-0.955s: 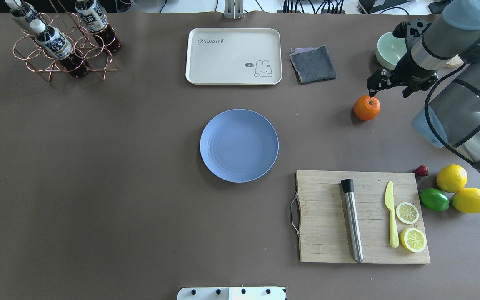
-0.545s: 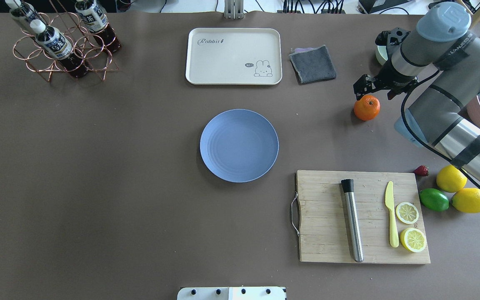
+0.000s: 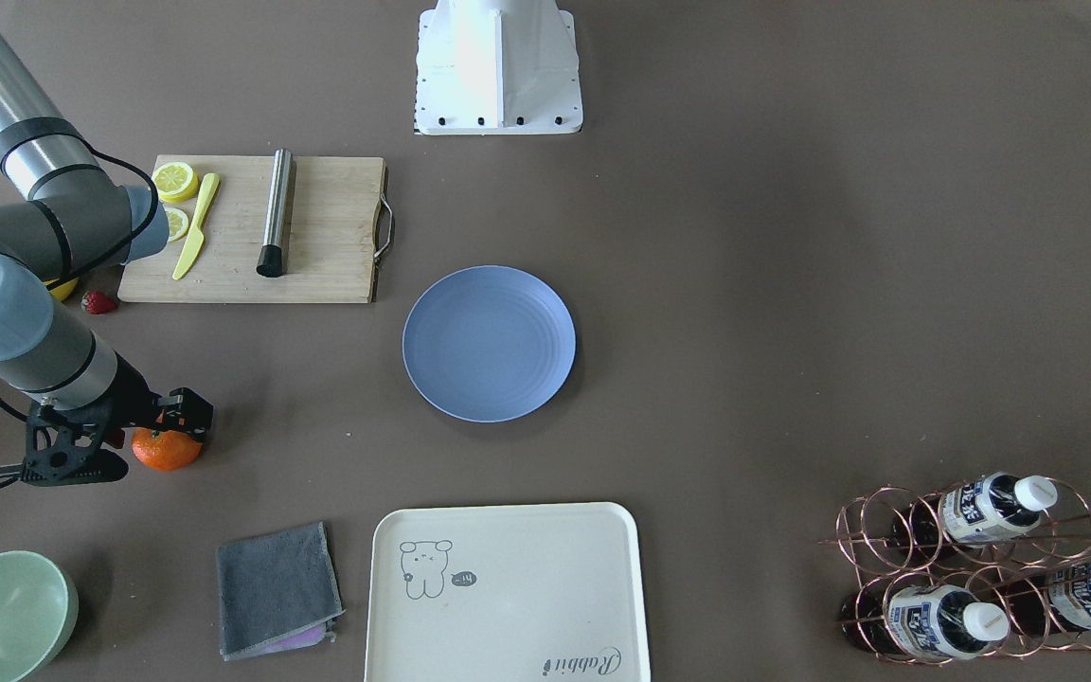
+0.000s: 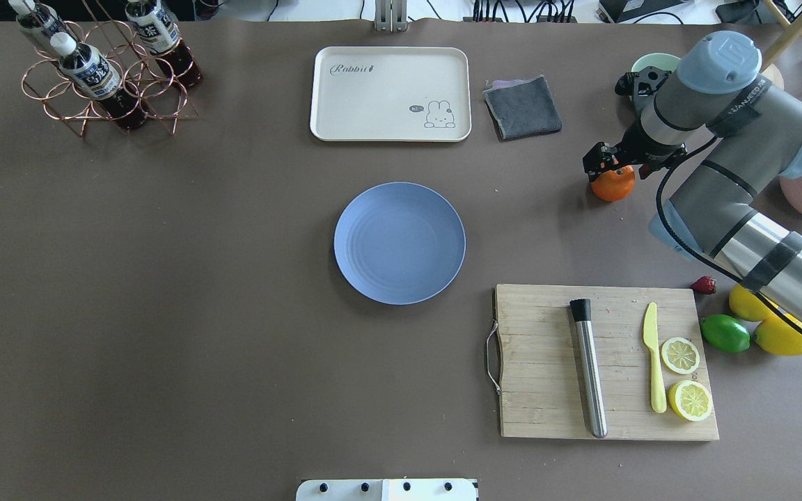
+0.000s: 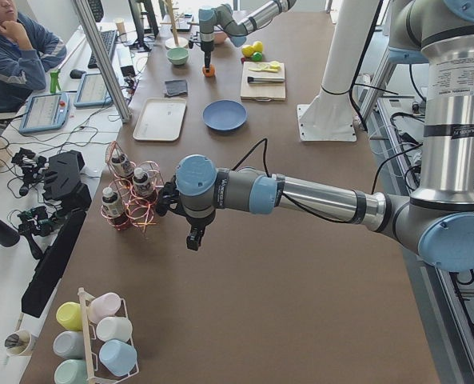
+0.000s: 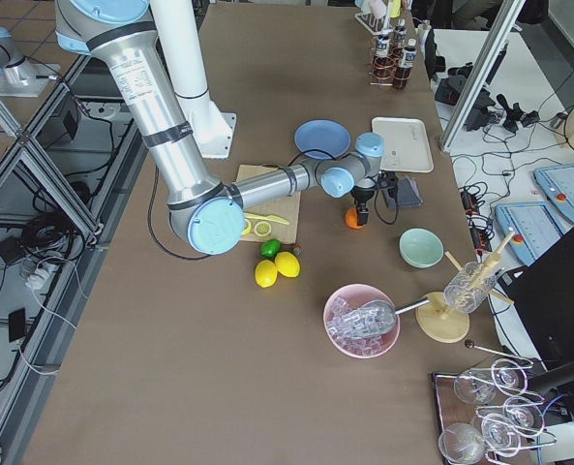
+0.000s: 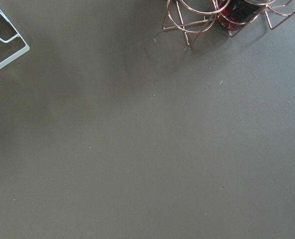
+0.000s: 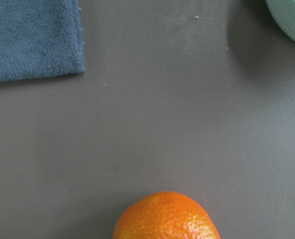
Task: Pick orange to plate
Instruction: 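Lower the right gripper onto the orange tangerine and grasp it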
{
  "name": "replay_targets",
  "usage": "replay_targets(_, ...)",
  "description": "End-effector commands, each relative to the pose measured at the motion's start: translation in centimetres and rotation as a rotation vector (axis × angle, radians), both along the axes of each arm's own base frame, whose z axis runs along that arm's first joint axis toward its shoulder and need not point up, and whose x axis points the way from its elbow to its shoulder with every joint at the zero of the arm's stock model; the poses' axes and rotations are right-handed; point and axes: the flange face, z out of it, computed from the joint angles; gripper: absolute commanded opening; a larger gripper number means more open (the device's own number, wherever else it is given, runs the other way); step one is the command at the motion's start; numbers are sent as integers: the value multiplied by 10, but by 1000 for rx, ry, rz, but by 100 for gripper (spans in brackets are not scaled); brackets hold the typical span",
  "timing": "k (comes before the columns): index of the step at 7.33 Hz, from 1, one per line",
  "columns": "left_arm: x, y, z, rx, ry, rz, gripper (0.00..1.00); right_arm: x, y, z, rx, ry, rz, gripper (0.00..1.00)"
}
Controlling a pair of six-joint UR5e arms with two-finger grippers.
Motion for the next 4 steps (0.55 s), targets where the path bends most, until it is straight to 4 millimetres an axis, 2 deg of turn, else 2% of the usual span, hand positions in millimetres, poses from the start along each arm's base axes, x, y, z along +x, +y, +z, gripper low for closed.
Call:
replay_targets(1,0,1,2,-5,1,0,98,-8,4,5,2,14,-6,98)
replay_targets(2,0,1,3,-6,0,0,98,-7,4,6,8,22,1,91)
replay_targets(4,0,1,6,-13,0,0,98,-16,4,-15,-38,-1,94,0)
